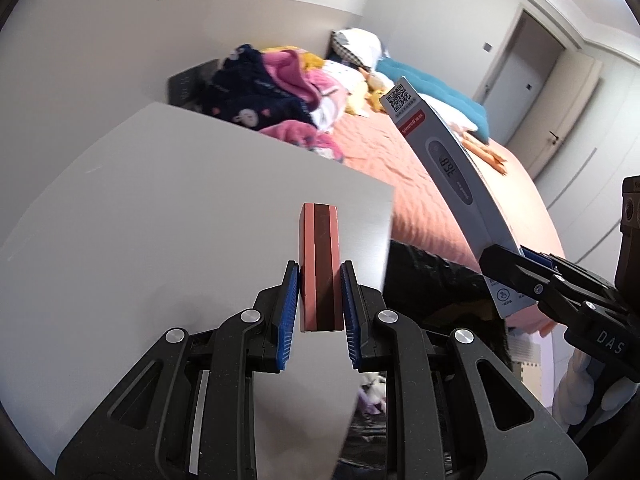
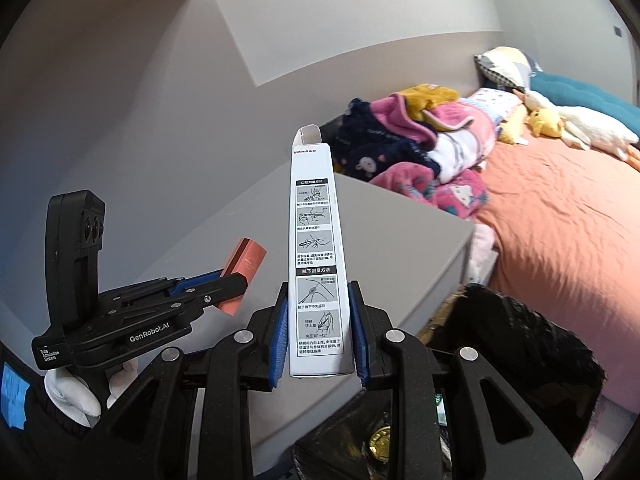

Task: Collect trash
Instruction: 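Carry the red-pink block and white box over the black bin, then open both tools to drop the block and box into the bin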

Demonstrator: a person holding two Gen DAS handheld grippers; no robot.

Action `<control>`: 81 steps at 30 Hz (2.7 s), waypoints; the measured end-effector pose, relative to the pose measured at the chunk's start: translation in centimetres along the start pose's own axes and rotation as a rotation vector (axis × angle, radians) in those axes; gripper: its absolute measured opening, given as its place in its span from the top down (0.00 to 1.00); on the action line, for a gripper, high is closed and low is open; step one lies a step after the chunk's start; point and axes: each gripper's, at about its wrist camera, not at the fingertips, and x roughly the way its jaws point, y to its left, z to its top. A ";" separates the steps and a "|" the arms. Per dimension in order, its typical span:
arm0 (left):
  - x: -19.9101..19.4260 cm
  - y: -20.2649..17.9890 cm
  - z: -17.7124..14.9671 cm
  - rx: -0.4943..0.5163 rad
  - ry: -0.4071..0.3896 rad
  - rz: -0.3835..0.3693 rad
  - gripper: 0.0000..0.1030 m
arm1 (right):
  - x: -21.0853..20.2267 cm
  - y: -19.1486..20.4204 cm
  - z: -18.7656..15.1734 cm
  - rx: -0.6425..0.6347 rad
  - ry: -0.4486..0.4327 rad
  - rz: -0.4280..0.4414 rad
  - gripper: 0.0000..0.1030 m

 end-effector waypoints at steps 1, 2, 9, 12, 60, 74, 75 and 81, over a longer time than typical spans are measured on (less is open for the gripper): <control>-0.3 -0.7 -0.3 0.009 0.002 -0.007 0.80 | -0.3 -0.5 0.0 0.006 -0.004 -0.009 0.72; -0.1 -1.2 -0.2 0.022 0.004 -0.014 0.80 | -0.6 -0.8 -0.1 0.009 -0.007 -0.016 0.72; 0.8 -4.9 0.6 0.095 0.011 -0.068 0.80 | -2.7 -3.5 -0.4 0.056 -0.043 -0.062 0.72; 1.1 -6.3 0.9 0.122 0.015 -0.083 0.80 | -3.4 -4.4 -0.6 0.073 -0.058 -0.081 0.72; 2.6 -18.7 0.1 0.356 -0.016 -0.146 0.06 | -13.7 -11.3 -3.9 0.203 -0.229 -0.266 0.29; 1.5 -18.2 0.6 0.354 -0.047 -0.145 0.06 | -13.3 -10.8 -3.5 0.184 -0.229 -0.263 0.27; 1.5 -18.2 0.6 0.354 -0.049 -0.144 0.06 | -13.2 -10.8 -3.5 0.181 -0.227 -0.262 0.27; 1.3 -18.1 0.5 0.364 -0.054 -0.143 0.06 | -13.1 -10.7 -3.4 0.177 -0.226 -0.260 0.27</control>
